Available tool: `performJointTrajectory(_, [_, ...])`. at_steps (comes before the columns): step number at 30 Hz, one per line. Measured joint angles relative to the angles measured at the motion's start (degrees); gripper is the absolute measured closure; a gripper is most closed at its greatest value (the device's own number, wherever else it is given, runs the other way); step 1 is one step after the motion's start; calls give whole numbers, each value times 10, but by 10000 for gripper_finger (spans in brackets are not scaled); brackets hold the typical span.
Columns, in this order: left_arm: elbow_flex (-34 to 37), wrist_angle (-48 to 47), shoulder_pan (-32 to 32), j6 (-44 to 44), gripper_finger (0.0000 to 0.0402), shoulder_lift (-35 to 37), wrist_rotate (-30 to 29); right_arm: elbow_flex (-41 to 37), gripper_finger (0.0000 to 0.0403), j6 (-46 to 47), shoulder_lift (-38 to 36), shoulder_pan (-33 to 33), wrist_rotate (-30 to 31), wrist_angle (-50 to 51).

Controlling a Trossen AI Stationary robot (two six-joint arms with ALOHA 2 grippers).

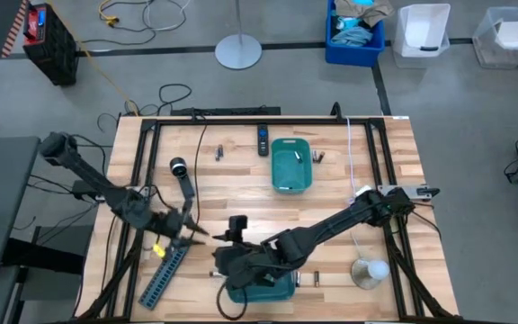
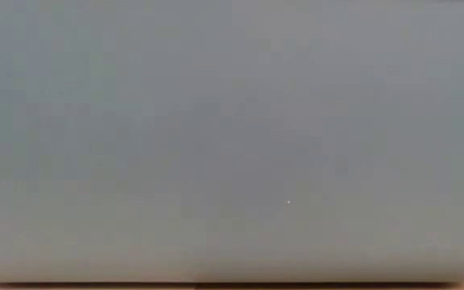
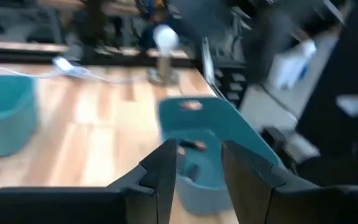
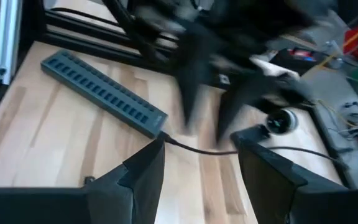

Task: Sort batteries
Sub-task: Put the silver battery into the light blue bin

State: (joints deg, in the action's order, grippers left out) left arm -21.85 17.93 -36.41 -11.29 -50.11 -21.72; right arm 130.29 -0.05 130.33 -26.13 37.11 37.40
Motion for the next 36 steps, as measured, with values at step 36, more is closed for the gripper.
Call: performJointTrajectory(36, [-343, -397, -134, -309, 168, -486, -94, -491, 182, 191, -287, -130, 301, -164])
